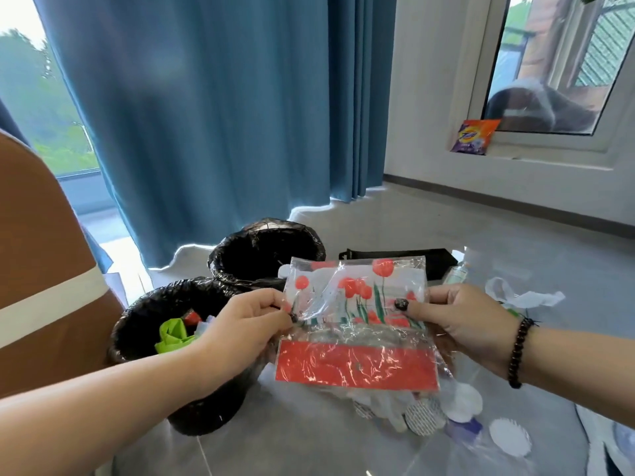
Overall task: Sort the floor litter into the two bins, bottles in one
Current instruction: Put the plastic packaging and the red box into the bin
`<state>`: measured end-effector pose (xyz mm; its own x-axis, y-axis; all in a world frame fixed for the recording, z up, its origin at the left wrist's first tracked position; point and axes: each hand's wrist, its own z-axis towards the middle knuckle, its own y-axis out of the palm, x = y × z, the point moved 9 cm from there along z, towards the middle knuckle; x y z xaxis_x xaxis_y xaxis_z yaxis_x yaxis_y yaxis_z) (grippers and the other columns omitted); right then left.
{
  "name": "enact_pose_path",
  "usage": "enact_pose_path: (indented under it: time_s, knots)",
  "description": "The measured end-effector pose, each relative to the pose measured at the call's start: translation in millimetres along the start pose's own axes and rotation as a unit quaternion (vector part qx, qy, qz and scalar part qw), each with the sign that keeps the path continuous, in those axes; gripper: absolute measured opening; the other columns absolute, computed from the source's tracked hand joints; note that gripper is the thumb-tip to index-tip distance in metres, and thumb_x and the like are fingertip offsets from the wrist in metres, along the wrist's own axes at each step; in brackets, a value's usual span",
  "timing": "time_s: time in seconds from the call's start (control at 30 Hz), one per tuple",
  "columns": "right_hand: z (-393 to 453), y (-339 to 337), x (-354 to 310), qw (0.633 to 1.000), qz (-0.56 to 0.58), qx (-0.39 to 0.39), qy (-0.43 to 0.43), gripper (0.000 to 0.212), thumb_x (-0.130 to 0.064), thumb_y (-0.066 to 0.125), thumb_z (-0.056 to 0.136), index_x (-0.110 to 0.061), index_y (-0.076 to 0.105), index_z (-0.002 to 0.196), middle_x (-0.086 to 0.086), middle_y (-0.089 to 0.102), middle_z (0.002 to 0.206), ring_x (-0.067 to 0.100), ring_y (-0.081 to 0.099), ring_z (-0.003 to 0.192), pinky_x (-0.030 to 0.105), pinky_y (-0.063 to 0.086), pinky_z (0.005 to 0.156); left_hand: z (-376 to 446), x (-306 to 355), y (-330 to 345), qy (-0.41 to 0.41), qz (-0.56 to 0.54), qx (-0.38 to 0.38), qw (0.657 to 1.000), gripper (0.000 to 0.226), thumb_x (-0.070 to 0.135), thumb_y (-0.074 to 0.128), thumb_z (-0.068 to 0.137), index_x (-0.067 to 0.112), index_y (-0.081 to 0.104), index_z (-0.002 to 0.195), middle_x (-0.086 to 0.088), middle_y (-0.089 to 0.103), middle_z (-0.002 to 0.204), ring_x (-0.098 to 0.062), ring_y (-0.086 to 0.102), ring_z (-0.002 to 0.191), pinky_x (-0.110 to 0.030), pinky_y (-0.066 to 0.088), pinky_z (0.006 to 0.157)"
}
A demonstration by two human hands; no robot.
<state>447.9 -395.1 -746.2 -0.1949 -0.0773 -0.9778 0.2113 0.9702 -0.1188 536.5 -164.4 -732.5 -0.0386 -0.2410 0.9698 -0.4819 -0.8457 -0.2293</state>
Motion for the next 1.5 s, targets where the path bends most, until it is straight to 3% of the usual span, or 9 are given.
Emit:
enact_pose_path:
  time_s: [0.17,0.3,0.4,0.57,0.77,0.93,1.1,1.3,1.5]
  knots:
    - [-4.6,17.8,-10.4,0.994,0.011,-0.107,-0.030,0.055,-0.037,0.087,0.053,-0.012,0.072,0.099,0.016,0.072,0.103,0.033,0.069,0.088,0.045,0.056,0.078,3.8,8.7,-6.2,0.002,-0.073,0.056,0.996,0.030,-0.010,0.044,0.092,0.009,0.066,0.085,-0.010,0.065,0.065,-0.017,0.060,0.045,-0.022,0.049,0.041]
    - [-8.0,12.4,-30.3,0.993,0.024,-0.066,-0.096,0.009,-0.007,0.074,0.071,-0.016,0.076,0.073,0.009,0.075,0.085,0.019,0.072,0.072,0.032,0.060,0.061,2.9,14.4,0.4,0.009,-0.121,0.033,0.992,0.032,-0.010,0.038,0.095,0.012,0.062,0.092,-0.012,0.068,0.073,-0.015,0.062,0.047,-0.028,0.053,0.043]
    - [-6.7,7.7,-37.8,0.989,0.016,-0.052,-0.136,0.033,0.007,0.060,0.081,-0.019,0.078,0.072,0.003,0.075,0.084,0.015,0.072,0.073,0.021,0.056,0.059,-0.6,13.6,6.7,-0.001,-0.173,0.022,0.985,0.034,-0.009,0.037,0.094,0.012,0.063,0.091,-0.016,0.071,0.085,-0.022,0.067,0.057,-0.038,0.058,0.050]
    - [-11.0,0.4,-57.1,0.972,-0.007,-0.042,-0.233,0.019,-0.002,0.073,0.061,-0.010,0.078,0.078,0.004,0.072,0.094,0.014,0.068,0.090,0.019,0.054,0.070,-2.6,13.9,11.2,-0.024,-0.235,0.001,0.972,0.028,-0.008,0.033,0.084,-0.002,0.059,0.076,-0.023,0.066,0.074,-0.028,0.064,0.051,-0.032,0.054,0.046]
    - [-6.9,-5.8,-55.2,0.974,-0.030,-0.054,-0.216,0.044,0.023,0.052,0.077,-0.010,0.076,0.093,0.006,0.071,0.106,0.021,0.065,0.103,0.028,0.057,0.079,-2.9,30.5,11.4,0.028,-0.108,-0.023,0.993,0.014,0.010,0.066,0.069,0.006,0.064,0.083,-0.010,0.071,0.077,-0.016,0.062,0.053,-0.024,0.050,0.045]
    - [0.3,6.2,-40.6,0.948,0.263,-0.161,-0.081,0.092,-0.017,0.082,0.038,0.000,0.052,0.123,0.027,0.065,0.110,0.030,0.067,0.090,0.033,0.058,0.073,-5.8,38.6,-2.1,0.078,-0.073,0.037,0.994,0.026,-0.011,0.059,0.085,0.012,0.062,0.099,-0.008,0.075,0.080,-0.021,0.073,0.072,-0.031,0.059,0.059]
    - [2.3,23.6,-12.0,0.982,0.034,-0.187,-0.007,0.091,-0.031,0.091,0.048,-0.013,0.051,0.127,0.013,0.068,0.113,0.034,0.064,0.107,0.049,0.050,0.093,-6.5,36.6,-6.2,0.090,-0.082,0.062,0.991,0.037,-0.008,0.063,0.085,0.016,0.059,0.113,-0.014,0.075,0.088,-0.029,0.073,0.077,-0.035,0.061,0.063]
    - [5.9,18.5,-8.4,0.986,-0.061,-0.152,-0.035,0.052,-0.018,0.080,0.061,-0.007,0.062,0.108,0.012,0.073,0.098,0.018,0.069,0.073,0.027,0.057,0.055,-3.0,28.3,-3.6,0.050,-0.060,0.024,0.997,0.027,0.004,0.064,0.086,0.008,0.060,0.113,-0.012,0.075,0.090,-0.027,0.074,0.079,-0.030,0.058,0.060]
    - [8.0,0.8,-20.2,0.982,-0.088,-0.133,-0.096,0.060,-0.051,0.088,0.042,-0.023,0.071,0.093,0.009,0.073,0.094,0.017,0.069,0.072,0.028,0.057,0.052,-4.5,25.6,21.3,0.014,0.005,-0.124,0.992,0.028,0.006,0.059,0.089,0.014,0.056,0.116,-0.018,0.074,0.096,-0.035,0.073,0.082,-0.035,0.061,0.065]
